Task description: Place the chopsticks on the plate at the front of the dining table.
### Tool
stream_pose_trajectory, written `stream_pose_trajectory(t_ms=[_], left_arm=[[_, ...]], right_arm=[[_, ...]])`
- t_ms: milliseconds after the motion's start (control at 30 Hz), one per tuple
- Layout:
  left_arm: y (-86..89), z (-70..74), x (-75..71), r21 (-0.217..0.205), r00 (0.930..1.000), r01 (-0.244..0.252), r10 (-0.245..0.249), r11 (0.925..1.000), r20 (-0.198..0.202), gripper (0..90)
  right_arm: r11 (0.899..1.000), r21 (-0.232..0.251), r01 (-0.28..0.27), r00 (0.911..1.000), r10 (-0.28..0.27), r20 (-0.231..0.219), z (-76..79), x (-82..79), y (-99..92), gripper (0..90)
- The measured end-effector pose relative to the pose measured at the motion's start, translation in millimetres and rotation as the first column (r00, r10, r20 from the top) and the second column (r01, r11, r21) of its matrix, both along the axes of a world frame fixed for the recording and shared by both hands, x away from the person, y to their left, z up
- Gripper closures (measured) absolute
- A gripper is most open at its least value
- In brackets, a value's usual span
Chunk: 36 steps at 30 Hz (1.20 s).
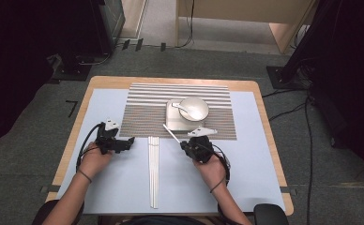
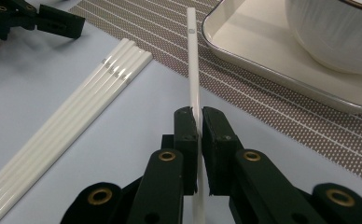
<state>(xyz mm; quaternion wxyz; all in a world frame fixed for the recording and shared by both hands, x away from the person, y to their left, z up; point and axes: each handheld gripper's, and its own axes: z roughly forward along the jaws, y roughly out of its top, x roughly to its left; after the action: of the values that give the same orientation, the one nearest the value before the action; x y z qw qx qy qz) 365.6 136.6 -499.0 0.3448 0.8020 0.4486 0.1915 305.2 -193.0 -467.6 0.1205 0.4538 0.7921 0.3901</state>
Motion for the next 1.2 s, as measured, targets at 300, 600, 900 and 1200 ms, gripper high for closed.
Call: stream_pose_trajectory(t_ms=[300, 600, 900, 1200], left_arm=[[0.0, -0.1, 0.1, -0.001, 1.0000, 0.000, 0.000, 1.0000, 0.000, 9.3], [0.0, -0.1, 0.1, -0.001, 1.0000, 0.000, 0.000, 1.0000, 0.000, 9.4], [0.0, 0.0, 0.1, -0.001, 1.0000, 0.000, 0.000, 1.0000, 0.000, 9.4], [-0.1, 0.0, 0.1, -0.001, 1.0000, 0.000, 0.000, 1.0000, 0.000, 9.3]], right_arm=[[1.000, -0.008, -0.015, 0.9999, 0.015, 0.002, -0.1, 5.0, 3.6, 85.7], [1.000, -0.004, -0.015, 0.9999, 0.015, -0.008, -1.0, 9.7, 6.6, 85.7], [1.000, -0.005, -0.019, 0.9998, 0.019, -0.011, 1.7, 14.2, 7.7, 85.7], [1.000, -0.003, -0.015, 0.9998, 0.015, -0.014, 2.1, 20.5, 7.5, 85.7]])
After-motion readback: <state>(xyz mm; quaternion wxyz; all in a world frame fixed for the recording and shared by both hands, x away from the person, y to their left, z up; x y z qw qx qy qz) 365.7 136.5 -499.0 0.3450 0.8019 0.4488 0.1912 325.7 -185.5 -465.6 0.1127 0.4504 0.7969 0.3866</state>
